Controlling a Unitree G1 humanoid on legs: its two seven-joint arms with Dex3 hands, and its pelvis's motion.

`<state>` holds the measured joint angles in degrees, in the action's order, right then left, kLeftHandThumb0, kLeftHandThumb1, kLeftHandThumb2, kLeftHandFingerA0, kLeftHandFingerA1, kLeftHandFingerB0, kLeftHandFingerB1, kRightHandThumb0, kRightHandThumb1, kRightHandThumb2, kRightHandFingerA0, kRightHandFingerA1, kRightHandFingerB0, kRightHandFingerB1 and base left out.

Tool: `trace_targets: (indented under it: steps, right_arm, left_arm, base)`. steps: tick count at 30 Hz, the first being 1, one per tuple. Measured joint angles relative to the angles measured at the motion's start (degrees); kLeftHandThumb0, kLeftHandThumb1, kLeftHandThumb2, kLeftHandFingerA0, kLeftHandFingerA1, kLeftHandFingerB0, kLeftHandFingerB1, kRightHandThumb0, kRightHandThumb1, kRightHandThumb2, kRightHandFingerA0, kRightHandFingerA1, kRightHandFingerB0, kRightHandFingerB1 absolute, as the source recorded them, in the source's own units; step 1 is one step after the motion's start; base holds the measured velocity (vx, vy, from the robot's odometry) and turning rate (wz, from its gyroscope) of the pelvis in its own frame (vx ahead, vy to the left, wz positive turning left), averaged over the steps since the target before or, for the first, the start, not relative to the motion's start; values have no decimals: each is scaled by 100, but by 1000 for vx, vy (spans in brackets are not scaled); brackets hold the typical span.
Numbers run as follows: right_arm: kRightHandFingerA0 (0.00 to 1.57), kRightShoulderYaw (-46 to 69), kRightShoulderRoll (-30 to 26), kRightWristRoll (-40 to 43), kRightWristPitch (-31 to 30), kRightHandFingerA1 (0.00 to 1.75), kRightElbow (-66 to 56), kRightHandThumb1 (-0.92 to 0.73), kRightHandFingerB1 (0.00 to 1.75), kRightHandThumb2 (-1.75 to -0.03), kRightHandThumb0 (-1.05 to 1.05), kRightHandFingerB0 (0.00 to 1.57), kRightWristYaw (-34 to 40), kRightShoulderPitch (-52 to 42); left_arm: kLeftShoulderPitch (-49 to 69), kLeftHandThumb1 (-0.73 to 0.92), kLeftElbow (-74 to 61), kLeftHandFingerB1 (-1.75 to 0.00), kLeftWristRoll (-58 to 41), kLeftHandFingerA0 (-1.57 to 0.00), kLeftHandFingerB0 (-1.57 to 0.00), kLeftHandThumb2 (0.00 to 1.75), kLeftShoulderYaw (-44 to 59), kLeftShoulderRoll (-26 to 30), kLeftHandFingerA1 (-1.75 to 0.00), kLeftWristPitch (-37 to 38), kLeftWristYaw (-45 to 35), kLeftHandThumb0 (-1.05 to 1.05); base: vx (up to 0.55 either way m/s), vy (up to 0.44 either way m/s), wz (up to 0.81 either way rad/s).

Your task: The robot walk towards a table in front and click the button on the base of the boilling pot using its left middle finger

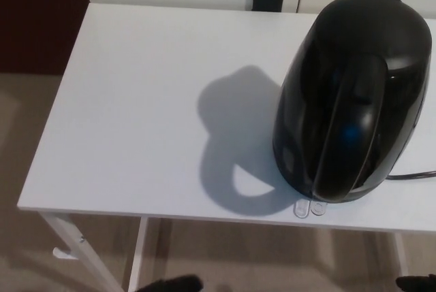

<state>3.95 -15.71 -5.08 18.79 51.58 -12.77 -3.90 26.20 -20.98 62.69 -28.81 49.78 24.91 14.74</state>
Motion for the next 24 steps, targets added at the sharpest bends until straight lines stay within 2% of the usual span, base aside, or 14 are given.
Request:
trace_targets:
  steps: [1,6,7,8,9,10,11,13,14,17,19,20,24]
  right_arm:
    - [57,8,0,3,-5,45,0,-61,40,-58,-40,49,0,0]
    - [57,71,0,21,-20,46,12,-61,40,-58,-44,45,-5,-14]
    - [56,85,0,24,-20,46,19,-61,39,-58,-43,45,-6,-21]
    - [56,99,-1,27,-20,45,29,-61,39,-58,-42,45,-6,-28]
    - [51,115,-1,35,-20,42,51,-62,39,-58,-40,47,-6,-43]
    - [51,130,-1,42,-20,42,73,-62,39,-58,-40,47,-6,-61]
    - [50,134,-1,44,-20,42,81,-62,39,-58,-41,47,-6,-72]
    - [50,150,-1,55,-21,42,123,-61,39,-58,-42,47,-6,-112]
    - [52,155,-1,60,-21,42,145,-60,38,-58,-44,47,-6,-125]
    - [51,163,-1,71,-21,42,190,-61,39,-58,-43,46,-7,-173]
    - [51,163,-1,72,-21,42,201,-61,38,-58,-44,46,-7,-208]
    - [52,163,-1,72,-21,43,205,-61,39,-58,-41,46,-7,-221]
    - [53,161,-1,71,-21,43,208,-60,40,-57,-43,46,-7,-245]
  left_arm:
    - [57,73,77,-28,-78,-26,-23,63,23,0,-30,50,11,-69]
    - [304,69,703,-28,-576,-27,-21,61,126,-24,-30,310,8,-61]
    - [328,56,860,-39,-668,-18,-14,82,144,-47,-41,339,1,-66]
    - [331,54,1008,-39,-742,-19,-14,82,157,-79,-41,366,-5,-66]
    - [321,66,1261,-28,-844,-28,-22,60,188,-150,-30,384,-20,-60]
    - [297,66,1522,-28,-944,-28,-22,60,224,-235,-30,401,-43,-60]
    - [279,53,1641,-39,-987,-21,-15,81,239,-275,-42,405,-57,-65]
    - [148,51,2243,-39,-1181,-22,-17,80,296,-514,-42,418,-125,-64]
    - [84,61,2492,-29,-1262,-30,-23,59,329,-625,-32,419,-164,-54]
    - [-112,61,3180,-30,-1488,-33,-26,59,465,-988,-33,421,-265,-53]
    - [-287,63,3716,-29,-1623,-30,-22,60,560,-1265,-32,419,-310,-55]
    - [-376,61,3962,-29,-1672,-24,-19,60,601,-1388,-32,416,-320,-52]
    - [-703,62,4853,-29,-1801,-22,-19,60,743,-1761,-30,402,-331,-53]
  base:
    - [0,0,0]
    - [0,0,0]
    - [0,0,0]
    - [0,0,0]
    - [0,0,0]
    - [0,0,0]
    - [0,0,0]
    - [0,0,0]
    - [0,0,0]
    - [0,0,0]
    - [0,0,0]
    - [0,0,0]
    - [0,0,0]
